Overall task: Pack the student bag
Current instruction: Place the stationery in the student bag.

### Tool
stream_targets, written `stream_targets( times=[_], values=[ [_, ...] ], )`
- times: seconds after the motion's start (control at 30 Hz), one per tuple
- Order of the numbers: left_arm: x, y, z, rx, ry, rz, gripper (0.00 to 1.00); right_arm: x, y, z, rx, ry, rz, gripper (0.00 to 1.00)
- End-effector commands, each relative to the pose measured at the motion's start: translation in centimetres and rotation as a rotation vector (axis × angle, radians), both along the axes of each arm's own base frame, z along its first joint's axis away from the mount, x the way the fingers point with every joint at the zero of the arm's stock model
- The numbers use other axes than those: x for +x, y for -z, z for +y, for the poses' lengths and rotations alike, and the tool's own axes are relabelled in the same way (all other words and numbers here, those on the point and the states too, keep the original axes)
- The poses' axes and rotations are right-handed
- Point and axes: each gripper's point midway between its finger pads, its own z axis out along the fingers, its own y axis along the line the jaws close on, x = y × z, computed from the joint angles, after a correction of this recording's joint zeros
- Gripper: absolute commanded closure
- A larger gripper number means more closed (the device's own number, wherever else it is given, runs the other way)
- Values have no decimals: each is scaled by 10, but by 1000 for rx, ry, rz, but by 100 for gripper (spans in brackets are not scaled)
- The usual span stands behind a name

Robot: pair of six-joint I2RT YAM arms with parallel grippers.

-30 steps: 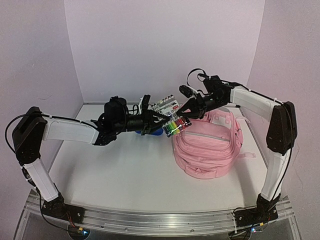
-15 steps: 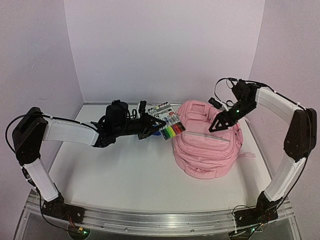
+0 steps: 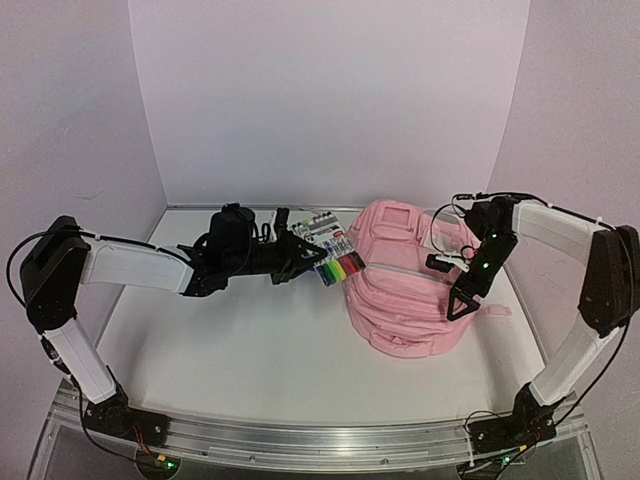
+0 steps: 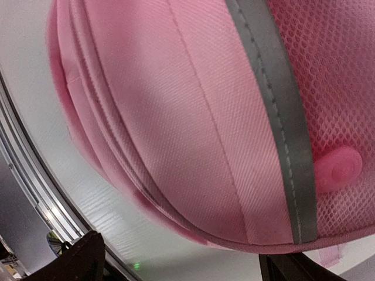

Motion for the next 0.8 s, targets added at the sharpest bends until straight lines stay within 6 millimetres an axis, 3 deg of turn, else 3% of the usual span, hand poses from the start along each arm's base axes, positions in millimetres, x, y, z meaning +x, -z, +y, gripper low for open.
stream_targets(
  times=[0.0,0.1,0.27,0.4,0.53,0.6,0.77],
  values=[
    [-2,-32,12,-48,-36,-71,100,13,14,35,79,20,28,12],
    [-4,-34,19,-37,-55,-73,100,25,10,63,118,19,6,14],
    [-8,-30,30,-19,-87,-60,100,21,-14,109,188,-39,-31,17],
    [-9,-26,40,-29,-125,-46,100,28,-48,133,235,-39,-101,19],
    [-9,-29,43,-32,-141,-50,100,40,-91,147,281,-28,-209,35],
    [-8,-30,45,-35,-149,-49,100,38,-106,155,299,-37,-264,37],
    [-4,-26,59,-28,-227,-34,100,61,-100,171,203,24,-453,36]
  ],
)
